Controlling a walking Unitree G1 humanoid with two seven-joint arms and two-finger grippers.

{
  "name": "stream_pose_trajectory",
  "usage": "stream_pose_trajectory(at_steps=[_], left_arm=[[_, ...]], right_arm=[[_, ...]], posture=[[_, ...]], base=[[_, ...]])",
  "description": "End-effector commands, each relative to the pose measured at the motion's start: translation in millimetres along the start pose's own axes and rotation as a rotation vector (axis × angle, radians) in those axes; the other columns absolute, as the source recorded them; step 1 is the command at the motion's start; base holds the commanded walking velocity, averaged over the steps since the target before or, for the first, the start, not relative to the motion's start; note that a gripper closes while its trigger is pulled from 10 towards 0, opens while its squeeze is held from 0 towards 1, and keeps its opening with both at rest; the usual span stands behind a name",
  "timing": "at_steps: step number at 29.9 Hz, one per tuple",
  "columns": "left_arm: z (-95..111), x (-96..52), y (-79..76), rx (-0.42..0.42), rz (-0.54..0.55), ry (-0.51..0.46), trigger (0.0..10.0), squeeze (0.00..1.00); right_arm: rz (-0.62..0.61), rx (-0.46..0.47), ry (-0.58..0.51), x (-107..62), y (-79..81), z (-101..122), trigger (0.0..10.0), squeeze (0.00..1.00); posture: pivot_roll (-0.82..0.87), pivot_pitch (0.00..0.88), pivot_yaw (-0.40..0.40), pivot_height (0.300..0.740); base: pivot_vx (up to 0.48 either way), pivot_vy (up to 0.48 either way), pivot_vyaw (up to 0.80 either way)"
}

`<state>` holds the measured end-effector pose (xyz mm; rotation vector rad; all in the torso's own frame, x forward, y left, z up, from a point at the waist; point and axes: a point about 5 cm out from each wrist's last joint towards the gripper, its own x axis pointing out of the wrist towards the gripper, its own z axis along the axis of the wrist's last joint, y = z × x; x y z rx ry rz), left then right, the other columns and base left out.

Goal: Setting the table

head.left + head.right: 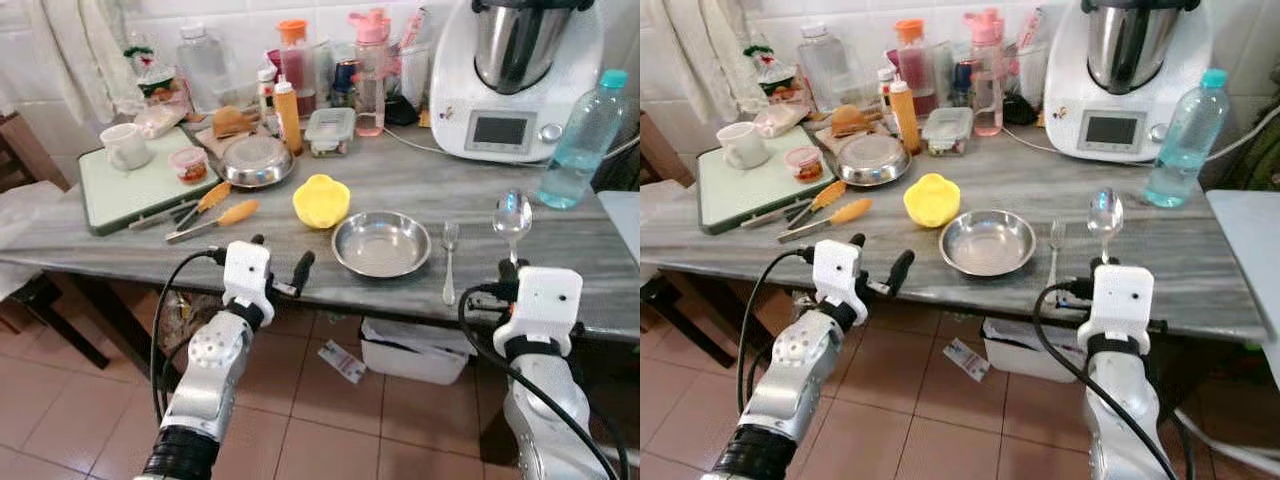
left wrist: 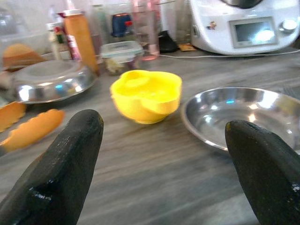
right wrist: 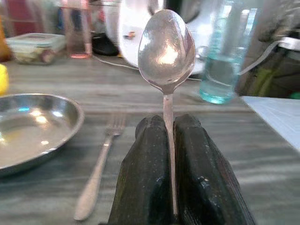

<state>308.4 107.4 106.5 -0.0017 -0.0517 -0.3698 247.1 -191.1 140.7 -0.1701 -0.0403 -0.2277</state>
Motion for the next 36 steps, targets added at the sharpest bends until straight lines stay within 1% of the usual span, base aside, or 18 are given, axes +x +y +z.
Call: stream_pose_trajectory(at_steps=[1,6,15,28,31,32,33,36], left_arm=[[4.5,2.0,0.6,-0.001,-0.011,-0.009,10.0,0.00],[4.4,2.0,0.6,-0.003,-0.014,-0.004,10.0,0.00],[4.9,1.2,0.2,0.001,-0.019,-0.002,10.0,0.00],[3.5,0.4,3.1,0.002,0.004,0.008,10.0,0.00],[2.8,-1.0,2.6,-0.001,-0.010,0.016,10.0,0.00],[2.2,-3.2,2.4,-0.001,-0.032,0.022,10.0,0.00],[2.2,-3.2,2.4,-0.001,-0.032,0.022,10.0,0.00],[2.7,-7.7,2.7,-0.004,-0.080,0.025,10.0,0.00]], right_arm=[[-0.003,0.003,-0.008,0.4,0.4,2.6,10.0,0.00],[-0.005,0.003,-0.006,-0.3,0.1,2.5,10.0,0.00],[-0.004,0.003,-0.003,-0.6,0.8,1.9,10.0,0.00],[0.000,0.010,-0.007,3.0,3.4,3.0,10.0,0.00],[-0.002,0.026,-0.007,6.3,4.0,3.3,10.0,0.00],[-0.006,0.036,-0.004,9.8,3.6,3.2,10.0,0.00],[-0.006,0.036,-0.004,9.8,3.6,3.2,10.0,0.00],[-0.011,0.053,0.006,15.0,2.4,2.7,10.0,0.00]], posture=[[-0.17,0.000,0.101,0.740],[-0.16,0.002,0.102,0.740],[-0.17,0.004,0.103,0.740],[-0.16,0.006,0.103,0.740],[-0.16,0.010,0.103,0.740],[-0.15,0.013,0.103,0.740],[-0.15,0.013,0.103,0.740],[-0.14,0.020,0.104,0.740]], base=[[0.000,-0.319,-0.77],[0.000,-0.319,-0.58],[0.000,-0.252,0.00],[0.000,0.000,0.00],[0.000,0.000,0.00],[0.000,0.000,0.00],[0.000,0.000,0.00],[0.000,0.000,0.00]])
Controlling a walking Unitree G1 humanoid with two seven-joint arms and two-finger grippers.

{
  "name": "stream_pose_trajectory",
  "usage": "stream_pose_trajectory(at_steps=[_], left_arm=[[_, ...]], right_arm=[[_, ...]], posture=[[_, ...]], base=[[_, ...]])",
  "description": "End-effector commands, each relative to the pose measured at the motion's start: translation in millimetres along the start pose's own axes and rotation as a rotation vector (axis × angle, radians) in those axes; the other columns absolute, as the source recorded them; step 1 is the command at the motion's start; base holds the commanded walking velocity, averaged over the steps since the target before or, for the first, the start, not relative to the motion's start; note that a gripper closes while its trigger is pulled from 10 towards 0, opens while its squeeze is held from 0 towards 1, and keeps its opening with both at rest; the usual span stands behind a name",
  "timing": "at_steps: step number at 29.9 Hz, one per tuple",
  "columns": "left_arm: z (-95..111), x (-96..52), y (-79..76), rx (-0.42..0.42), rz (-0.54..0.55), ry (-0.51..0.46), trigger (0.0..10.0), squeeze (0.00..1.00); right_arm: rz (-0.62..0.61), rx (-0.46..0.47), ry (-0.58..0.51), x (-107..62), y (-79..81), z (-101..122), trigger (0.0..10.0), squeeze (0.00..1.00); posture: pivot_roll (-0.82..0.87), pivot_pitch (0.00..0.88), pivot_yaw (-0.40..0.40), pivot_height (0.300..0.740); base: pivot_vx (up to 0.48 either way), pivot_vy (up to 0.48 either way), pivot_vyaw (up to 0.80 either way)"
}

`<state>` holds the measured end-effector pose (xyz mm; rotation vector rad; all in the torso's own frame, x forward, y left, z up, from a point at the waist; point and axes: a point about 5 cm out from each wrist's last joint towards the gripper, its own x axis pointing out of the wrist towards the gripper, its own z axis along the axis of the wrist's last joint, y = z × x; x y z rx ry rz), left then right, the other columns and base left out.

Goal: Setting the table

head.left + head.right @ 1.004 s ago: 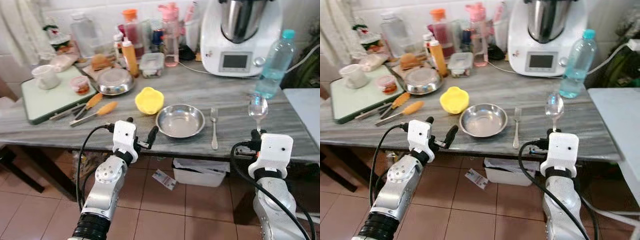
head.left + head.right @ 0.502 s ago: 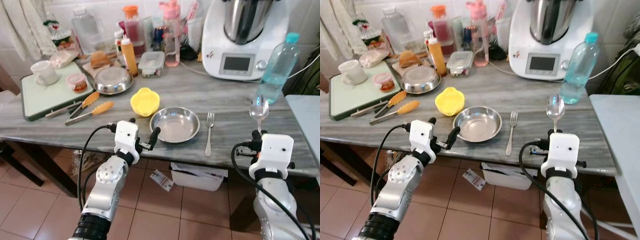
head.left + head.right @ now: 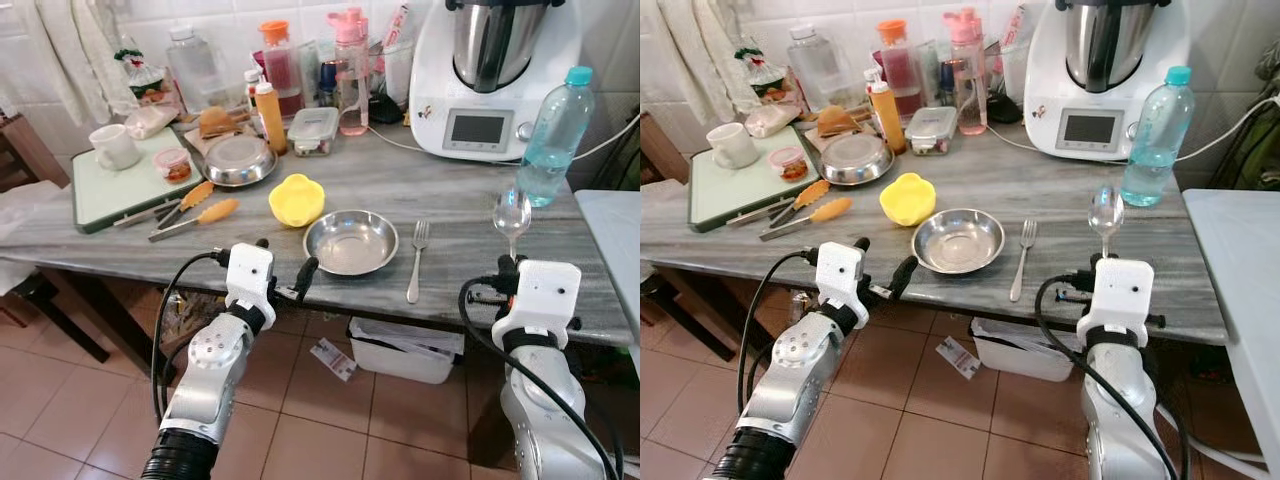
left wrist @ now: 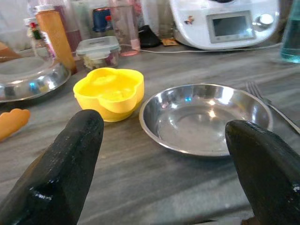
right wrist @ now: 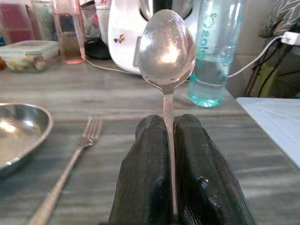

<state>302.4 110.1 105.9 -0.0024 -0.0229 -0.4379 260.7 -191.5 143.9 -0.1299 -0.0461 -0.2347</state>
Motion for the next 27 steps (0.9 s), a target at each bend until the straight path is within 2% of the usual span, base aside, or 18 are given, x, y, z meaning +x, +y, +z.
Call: stream_pose_trajectory(at_steps=[1,12,15,18,21,23,27], left_arm=[[3.2,-3.3,3.1,0.015,-0.026,0.000,10.0,0.00],[3.6,-10.5,4.8,0.028,-0.065,0.023,10.0,0.00],[0.4,-20.6,-2.8,0.011,-0.194,0.053,10.0,0.00],[-0.4,-25.5,-9.5,-0.002,-0.276,0.070,10.0,0.00],[-0.9,-34.0,-19.7,0.014,-0.398,0.090,10.0,0.00],[0.0,-36.2,-21.4,0.038,-0.423,0.092,10.0,0.00],[2.6,-35.7,-20.0,0.034,-0.416,0.089,10.0,0.00]], right_arm=[[-0.006,0.021,0.012,3.8,-0.9,-0.7,10.0,0.00],[-0.023,0.054,0.053,15.5,-4.1,-7.4,10.0,0.00],[-0.018,0.094,0.083,23.2,-2.1,-12.3,10.0,0.00],[-0.008,0.112,0.101,27.2,-0.9,-14.8,10.0,0.00],[0.005,0.125,0.131,33.3,1.4,-18.8,10.0,0.00],[0.013,0.124,0.142,36.4,2.4,-20.1,10.0,0.00],[0.011,0.154,0.177,41.7,3.7,-25.6,10.0,0.00]], posture=[[-0.14,0.025,0.106,0.740],[-0.12,0.034,0.103,0.740],[-0.10,0.040,0.100,0.740],[-0.10,0.047,0.098,0.740],[-0.09,0.050,0.096,0.740],[-0.08,0.053,0.098,0.740],[-0.08,0.055,0.099,0.740]], base=[[0.000,0.000,0.00],[0.000,0.000,0.00],[0.000,0.000,0.00],[0.000,0.000,0.00],[0.000,0.000,0.00],[0.000,0.000,0.00],[0.000,0.000,0.00]])
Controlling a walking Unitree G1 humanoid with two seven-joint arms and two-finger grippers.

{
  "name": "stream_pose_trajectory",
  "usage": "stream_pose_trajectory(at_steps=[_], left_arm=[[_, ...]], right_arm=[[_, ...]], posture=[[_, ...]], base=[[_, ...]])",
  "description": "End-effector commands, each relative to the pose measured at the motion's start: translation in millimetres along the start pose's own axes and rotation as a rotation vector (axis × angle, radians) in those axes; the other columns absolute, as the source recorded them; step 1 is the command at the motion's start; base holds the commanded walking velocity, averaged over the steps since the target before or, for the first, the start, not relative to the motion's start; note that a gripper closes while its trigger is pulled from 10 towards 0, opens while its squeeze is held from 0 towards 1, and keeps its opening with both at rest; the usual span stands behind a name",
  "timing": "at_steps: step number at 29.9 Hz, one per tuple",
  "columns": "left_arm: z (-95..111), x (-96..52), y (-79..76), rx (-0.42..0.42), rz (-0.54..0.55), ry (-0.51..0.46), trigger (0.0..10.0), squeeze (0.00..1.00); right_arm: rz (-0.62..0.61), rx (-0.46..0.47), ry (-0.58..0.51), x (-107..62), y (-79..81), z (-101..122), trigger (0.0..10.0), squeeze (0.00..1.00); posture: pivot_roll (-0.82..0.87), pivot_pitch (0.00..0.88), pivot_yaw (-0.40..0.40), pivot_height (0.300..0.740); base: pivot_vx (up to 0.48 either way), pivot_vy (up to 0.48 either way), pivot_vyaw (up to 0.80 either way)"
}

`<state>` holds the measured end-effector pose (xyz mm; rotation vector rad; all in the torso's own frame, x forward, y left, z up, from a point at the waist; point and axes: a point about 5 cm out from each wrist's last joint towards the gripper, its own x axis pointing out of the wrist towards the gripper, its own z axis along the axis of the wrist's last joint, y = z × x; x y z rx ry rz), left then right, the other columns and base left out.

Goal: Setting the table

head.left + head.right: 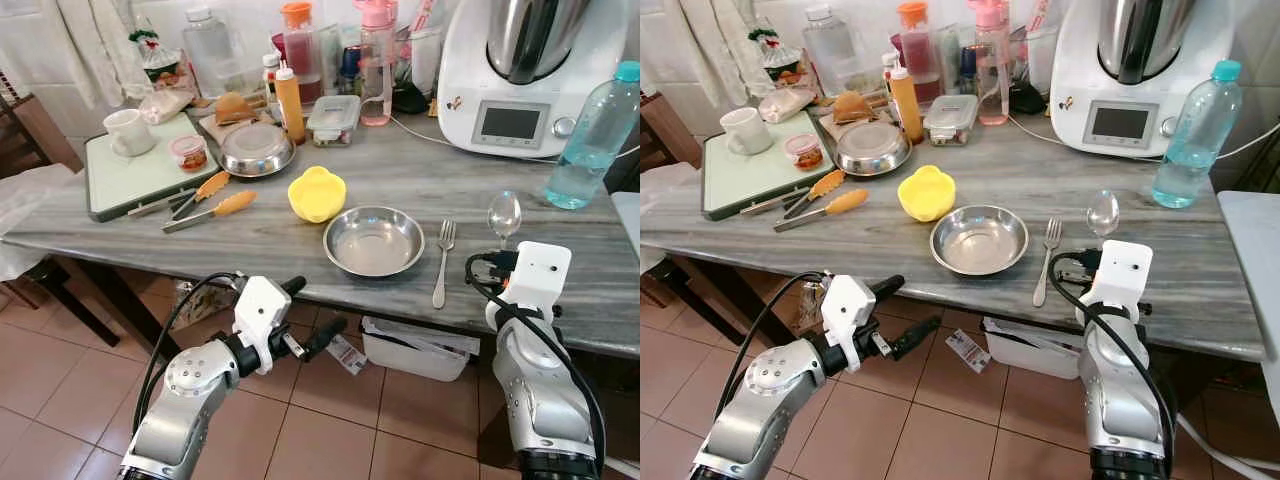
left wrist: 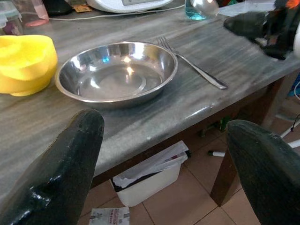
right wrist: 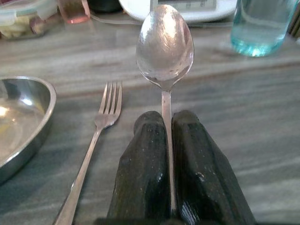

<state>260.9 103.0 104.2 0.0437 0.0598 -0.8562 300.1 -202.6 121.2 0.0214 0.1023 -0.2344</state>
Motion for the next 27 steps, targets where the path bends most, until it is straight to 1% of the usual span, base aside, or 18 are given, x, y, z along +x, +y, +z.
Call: stream_pose_trajectory(at_steps=[1,3,4,5,9,17,23,27], left_arm=[[3.9,-2.8,3.7,0.010,0.006,0.001,10.0,0.00],[5.2,-2.4,4.9,0.007,0.012,-0.001,10.0,0.00],[5.7,-2.5,5.3,0.004,0.009,0.001,10.0,0.00],[6.0,-2.8,5.3,0.004,0.006,0.002,10.0,0.00],[5.5,-2.9,3.5,0.004,-0.003,0.007,10.0,0.00],[5.7,-2.1,2.3,0.001,-0.007,0.011,10.0,0.00],[5.2,-1.8,2.1,0.002,-0.009,0.014,10.0,0.00],[4.7,-1.4,1.4,0.002,-0.009,0.015,10.0,0.00]], right_arm=[[0.005,0.025,0.013,3.2,2.3,-0.3,10.0,0.00],[0.008,0.043,0.029,4.9,3.3,-2.3,10.0,0.00],[0.011,0.086,0.054,6.9,4.7,-5.4,10.0,0.00],[0.011,0.099,0.066,7.9,5.0,-6.8,10.0,0.00],[0.025,0.082,0.093,11.7,7.3,-11.6,10.0,0.00],[0.047,0.096,0.139,16.0,15.0,-21.1,10.0,0.00],[0.043,0.098,0.151,17.7,16.2,-24.6,10.0,0.00],[0.024,0.120,0.166,20.2,14.6,-27.2,10.0,0.00]], posture=[[-0.08,0.055,0.099,0.740],[-0.08,0.055,0.099,0.740],[-0.08,0.057,0.102,0.740],[-0.08,0.058,0.102,0.740],[-0.08,0.062,0.105,0.740],[-0.07,0.063,0.109,0.740],[-0.07,0.060,0.108,0.740],[-0.07,0.057,0.110,0.740]], base=[[0.000,0.000,0.00],[0.000,0.000,0.00],[0.000,0.000,0.00],[0.000,0.000,0.00],[0.000,0.000,0.00],[0.000,0.000,0.00],[0.000,0.000,0.00],[0.000,0.000,0.00]])
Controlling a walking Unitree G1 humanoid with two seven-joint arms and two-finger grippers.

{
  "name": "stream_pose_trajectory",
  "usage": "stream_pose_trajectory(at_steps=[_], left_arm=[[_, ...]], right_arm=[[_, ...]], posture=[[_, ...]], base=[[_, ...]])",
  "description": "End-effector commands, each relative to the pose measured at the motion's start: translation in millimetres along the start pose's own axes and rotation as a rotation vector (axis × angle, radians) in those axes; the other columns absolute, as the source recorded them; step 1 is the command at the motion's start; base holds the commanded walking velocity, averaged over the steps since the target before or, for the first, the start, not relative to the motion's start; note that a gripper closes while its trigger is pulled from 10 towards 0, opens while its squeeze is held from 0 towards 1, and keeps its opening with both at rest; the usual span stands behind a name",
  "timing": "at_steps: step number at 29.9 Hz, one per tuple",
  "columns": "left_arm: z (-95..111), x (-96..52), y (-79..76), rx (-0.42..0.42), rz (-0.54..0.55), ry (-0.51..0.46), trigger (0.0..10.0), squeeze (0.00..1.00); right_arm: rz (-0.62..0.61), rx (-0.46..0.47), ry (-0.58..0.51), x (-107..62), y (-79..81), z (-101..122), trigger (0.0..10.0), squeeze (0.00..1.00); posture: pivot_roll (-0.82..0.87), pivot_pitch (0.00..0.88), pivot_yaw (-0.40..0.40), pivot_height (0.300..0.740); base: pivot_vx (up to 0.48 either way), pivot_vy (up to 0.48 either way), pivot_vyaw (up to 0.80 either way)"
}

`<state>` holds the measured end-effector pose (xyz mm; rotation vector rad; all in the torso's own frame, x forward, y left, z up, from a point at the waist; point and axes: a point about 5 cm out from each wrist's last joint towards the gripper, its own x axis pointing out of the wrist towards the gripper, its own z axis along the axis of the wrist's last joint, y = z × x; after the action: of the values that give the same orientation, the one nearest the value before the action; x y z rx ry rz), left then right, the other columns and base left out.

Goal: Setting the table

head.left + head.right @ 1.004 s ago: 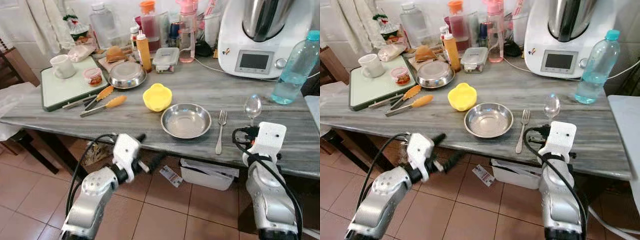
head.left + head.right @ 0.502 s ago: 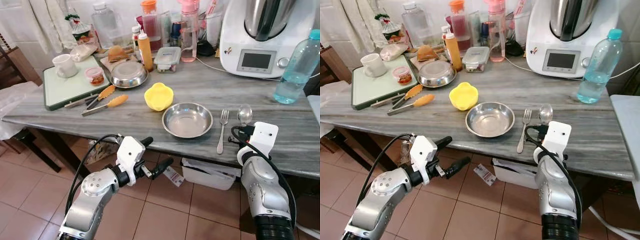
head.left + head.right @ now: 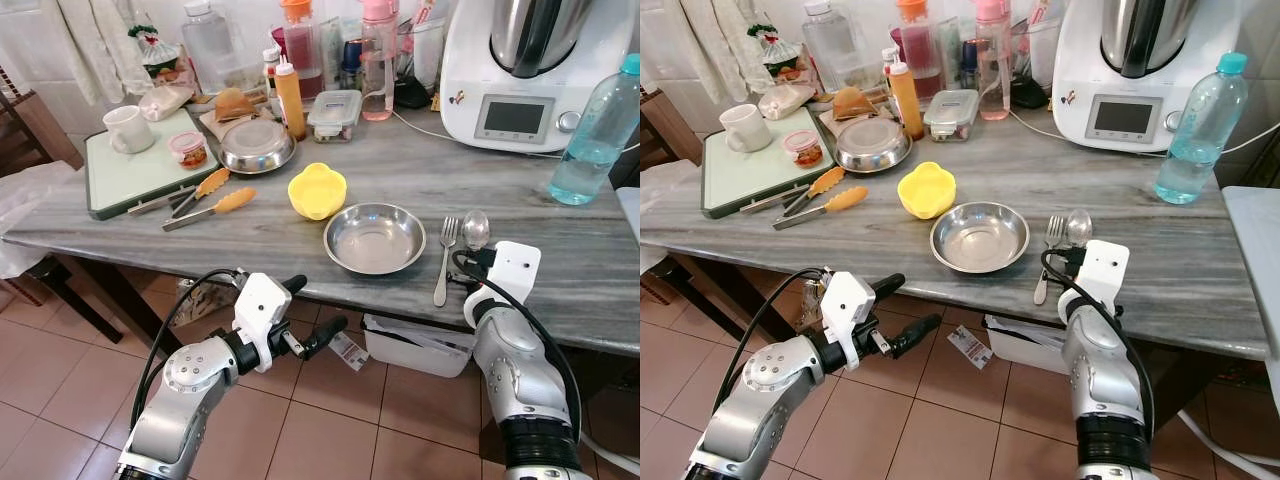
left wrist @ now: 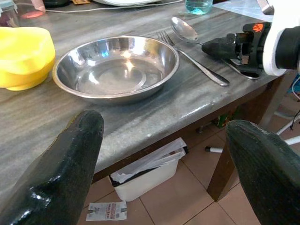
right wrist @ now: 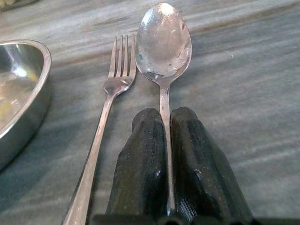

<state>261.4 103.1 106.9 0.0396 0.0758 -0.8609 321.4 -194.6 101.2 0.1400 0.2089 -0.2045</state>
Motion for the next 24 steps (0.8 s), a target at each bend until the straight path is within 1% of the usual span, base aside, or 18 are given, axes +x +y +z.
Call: stream_pose_trajectory(at_steps=[1,7,9,11,17,18,19,20,21,22,24], left_arm=[[1.8,-1.4,0.3,0.011,-0.006,0.003,10.0,0.00],[1.5,-1.2,-1.8,0.012,-0.017,0.009,10.0,0.00],[1.4,-1.1,-1.9,0.011,-0.019,0.011,10.0,0.00],[0.7,-0.8,-3.1,0.010,-0.027,0.019,10.0,0.00],[0.5,0.1,-4.7,0.004,-0.033,0.024,10.0,0.00],[0.5,0.3,-4.7,0.005,-0.034,0.025,10.0,0.00],[0.6,0.4,-4.6,0.005,-0.035,0.026,10.0,0.00],[0.9,0.8,-4.6,0.006,-0.036,0.027,10.0,0.00],[1.2,1.0,-4.5,0.007,-0.036,0.027,10.0,0.00],[1.7,1.5,-4.5,0.008,-0.036,0.028,10.0,0.00],[1.9,1.7,-4.5,0.008,-0.036,0.028,10.0,0.00]], right_arm=[[-0.019,0.025,0.048,0.8,0.5,-9.5,10.0,0.00],[-0.044,0.046,0.062,1.6,-2.8,-10.5,10.0,0.00],[-0.051,0.044,0.071,1.0,-3.9,-11.6,10.0,0.00],[-0.063,0.063,0.086,-1.1,-5.8,-13.5,10.0,0.00],[-0.070,0.063,0.101,-2.9,-10.8,-14.8,10.0,0.00],[-0.074,0.062,0.105,-3.1,-11.8,-15.3,10.0,0.60],[-0.077,0.062,0.107,-3.3,-12.5,-15.5,10.0,0.60],[-0.078,0.063,0.110,-3.4,-13.3,-15.8,10.0,0.83],[-0.079,0.063,0.111,-3.5,-13.8,-16.0,10.0,0.84],[-0.080,0.067,0.114,-3.5,-14.5,-16.0,10.0,1.00],[-0.081,0.069,0.115,-3.5,-15.0,-15.7,10.0,1.00]], posture=[[-0.07,0.057,0.110,0.740],[-0.07,0.054,0.112,0.740],[-0.07,0.054,0.112,0.740],[-0.07,0.054,0.112,0.740],[-0.08,0.054,0.115,0.740],[-0.08,0.054,0.115,0.740],[-0.08,0.054,0.115,0.740],[-0.08,0.053,0.114,0.740],[-0.08,0.052,0.115,0.740],[-0.08,0.052,0.115,0.740],[-0.08,0.051,0.114,0.740]], base=[[0.000,0.000,0.00],[0.000,0.000,0.00],[0.000,0.000,0.00],[0.000,0.000,0.00],[0.000,0.000,0.00],[0.000,0.000,0.00],[0.000,0.000,0.00],[0.000,0.000,0.00],[0.000,0.000,0.00],[0.000,0.000,0.00],[0.000,0.000,0.00]])
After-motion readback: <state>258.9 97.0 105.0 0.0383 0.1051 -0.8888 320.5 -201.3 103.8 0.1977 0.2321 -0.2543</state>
